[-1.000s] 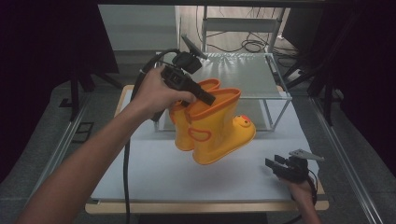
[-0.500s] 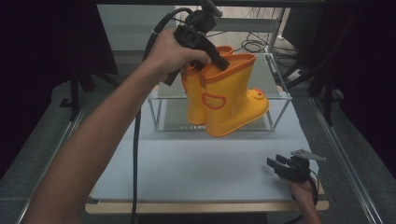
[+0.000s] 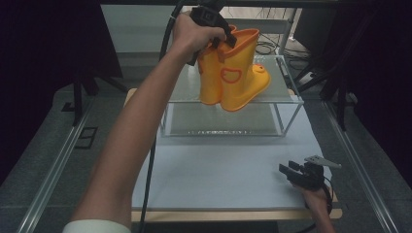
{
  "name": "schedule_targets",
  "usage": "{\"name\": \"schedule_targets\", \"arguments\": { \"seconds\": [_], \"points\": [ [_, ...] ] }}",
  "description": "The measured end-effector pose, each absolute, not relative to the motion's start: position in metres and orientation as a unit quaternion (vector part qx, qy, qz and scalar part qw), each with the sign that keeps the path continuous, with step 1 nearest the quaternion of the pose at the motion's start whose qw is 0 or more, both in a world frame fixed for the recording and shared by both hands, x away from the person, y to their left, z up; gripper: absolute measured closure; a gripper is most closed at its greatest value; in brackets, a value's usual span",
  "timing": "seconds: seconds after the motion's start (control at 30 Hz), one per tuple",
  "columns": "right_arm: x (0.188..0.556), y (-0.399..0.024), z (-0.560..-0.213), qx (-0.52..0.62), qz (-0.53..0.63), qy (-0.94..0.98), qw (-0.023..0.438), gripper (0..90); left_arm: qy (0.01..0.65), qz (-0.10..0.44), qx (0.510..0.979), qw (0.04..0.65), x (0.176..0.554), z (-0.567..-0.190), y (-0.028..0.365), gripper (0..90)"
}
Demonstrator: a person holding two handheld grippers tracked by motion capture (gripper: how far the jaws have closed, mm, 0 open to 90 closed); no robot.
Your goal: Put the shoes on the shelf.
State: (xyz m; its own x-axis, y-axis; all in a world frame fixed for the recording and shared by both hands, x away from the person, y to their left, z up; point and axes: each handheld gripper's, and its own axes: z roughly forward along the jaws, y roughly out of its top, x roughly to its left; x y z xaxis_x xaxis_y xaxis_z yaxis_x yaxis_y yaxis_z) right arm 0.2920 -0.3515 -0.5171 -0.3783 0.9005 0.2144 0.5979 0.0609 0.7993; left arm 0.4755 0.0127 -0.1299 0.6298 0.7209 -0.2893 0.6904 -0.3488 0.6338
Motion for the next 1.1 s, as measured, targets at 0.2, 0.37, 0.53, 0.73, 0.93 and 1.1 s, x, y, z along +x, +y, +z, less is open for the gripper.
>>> {"name": "schedule_targets", "arguments": {
  "seconds": [0.2, 0.37, 0.53, 0.73, 0.93, 1.1],
  "points": [
    [0.292, -0.35, -0.517, 0.53, 0.434, 0.707, 0.173, 47.7, 0.483, 0.044, 0.792, 0.372, 0.5, -0.137, 0.014, 82.1],
    [0.292, -0.349, -0.517, 0.532, 0.434, 0.707, 0.172, 47.7, 0.516, 0.064, 0.772, 0.366, 0.514, -0.141, 0.016, 82.1],
    [0.291, -0.351, -0.516, 0.535, 0.434, 0.704, 0.172, 47.7, 0.544, 0.077, 0.757, 0.354, 0.523, -0.15, 0.017, 82.1],
    [0.29, -0.352, -0.516, 0.534, 0.435, 0.704, 0.174, 47.7, 0.558, 0.09, 0.75, 0.343, 0.53, -0.161, 0.017, 82.1],
    [0.29, -0.351, -0.515, 0.531, 0.435, 0.705, 0.175, 47.6, 0.561, 0.086, 0.748, 0.343, 0.535, -0.176, 0.018, 81.3],
    [0.29, -0.35, -0.517, 0.531, 0.433, 0.707, 0.174, 47.5, 0.549, 0.084, 0.747, 0.366, 0.533, -0.169, 0.023, 62.5]
  ]
}}
